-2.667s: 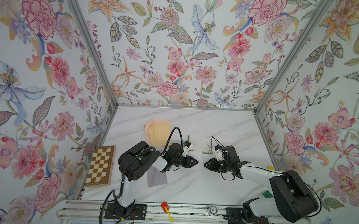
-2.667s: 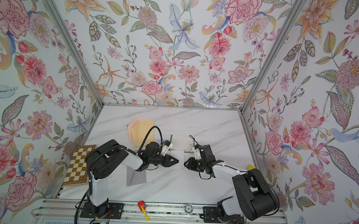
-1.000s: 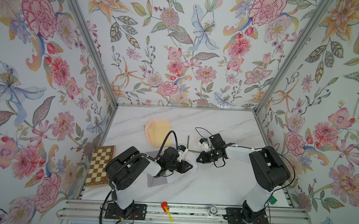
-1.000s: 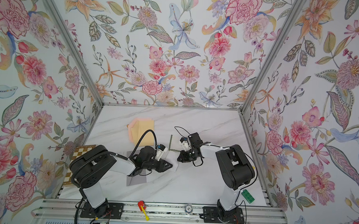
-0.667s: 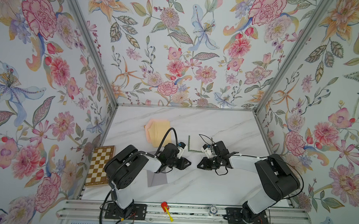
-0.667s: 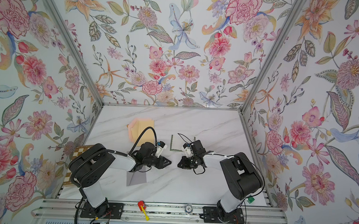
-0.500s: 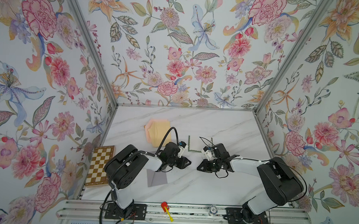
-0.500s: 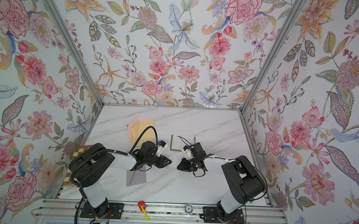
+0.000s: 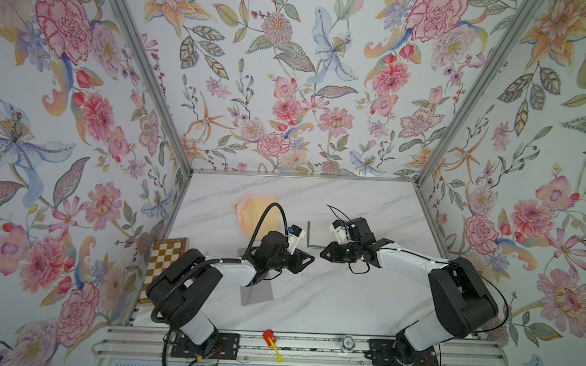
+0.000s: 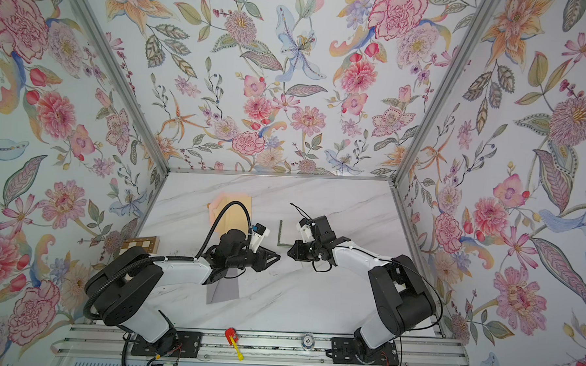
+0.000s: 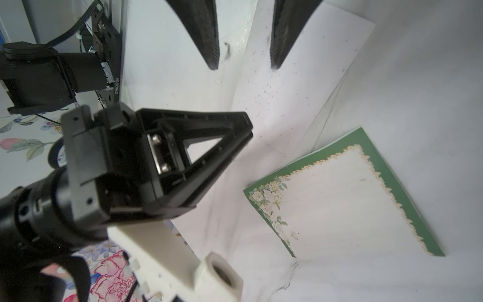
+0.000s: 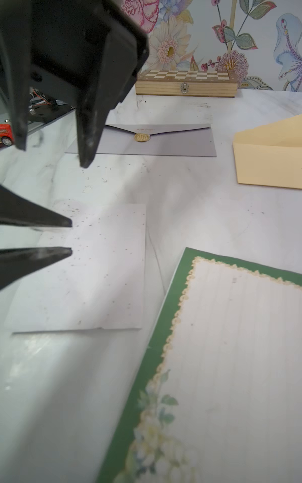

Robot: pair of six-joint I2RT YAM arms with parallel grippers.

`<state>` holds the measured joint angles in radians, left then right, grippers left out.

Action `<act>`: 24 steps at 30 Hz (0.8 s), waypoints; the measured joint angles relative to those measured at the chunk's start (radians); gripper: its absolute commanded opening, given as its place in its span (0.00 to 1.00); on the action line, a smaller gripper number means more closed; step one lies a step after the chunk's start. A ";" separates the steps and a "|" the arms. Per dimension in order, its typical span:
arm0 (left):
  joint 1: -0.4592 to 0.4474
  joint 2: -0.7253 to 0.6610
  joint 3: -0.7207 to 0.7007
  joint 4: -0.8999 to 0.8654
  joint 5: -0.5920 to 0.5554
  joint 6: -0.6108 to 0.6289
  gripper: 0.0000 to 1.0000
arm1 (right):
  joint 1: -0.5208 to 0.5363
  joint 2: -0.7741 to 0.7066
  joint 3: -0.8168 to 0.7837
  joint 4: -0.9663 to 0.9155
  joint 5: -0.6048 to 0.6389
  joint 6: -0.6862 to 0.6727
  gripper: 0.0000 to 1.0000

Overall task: Fold the letter paper in half and place it into the envelope
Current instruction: Fold the letter paper at the center of the board.

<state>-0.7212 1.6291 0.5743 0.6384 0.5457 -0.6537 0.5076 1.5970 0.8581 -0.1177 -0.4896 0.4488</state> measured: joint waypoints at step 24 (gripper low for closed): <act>-0.071 0.093 -0.076 0.043 -0.140 -0.038 0.34 | 0.046 0.260 0.209 -0.091 -0.171 -0.135 0.18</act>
<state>-0.7925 1.7218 0.4980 0.6815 0.4061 -0.6914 0.5537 1.8568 1.0676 -0.2085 -0.6609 0.3138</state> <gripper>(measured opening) 0.340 0.181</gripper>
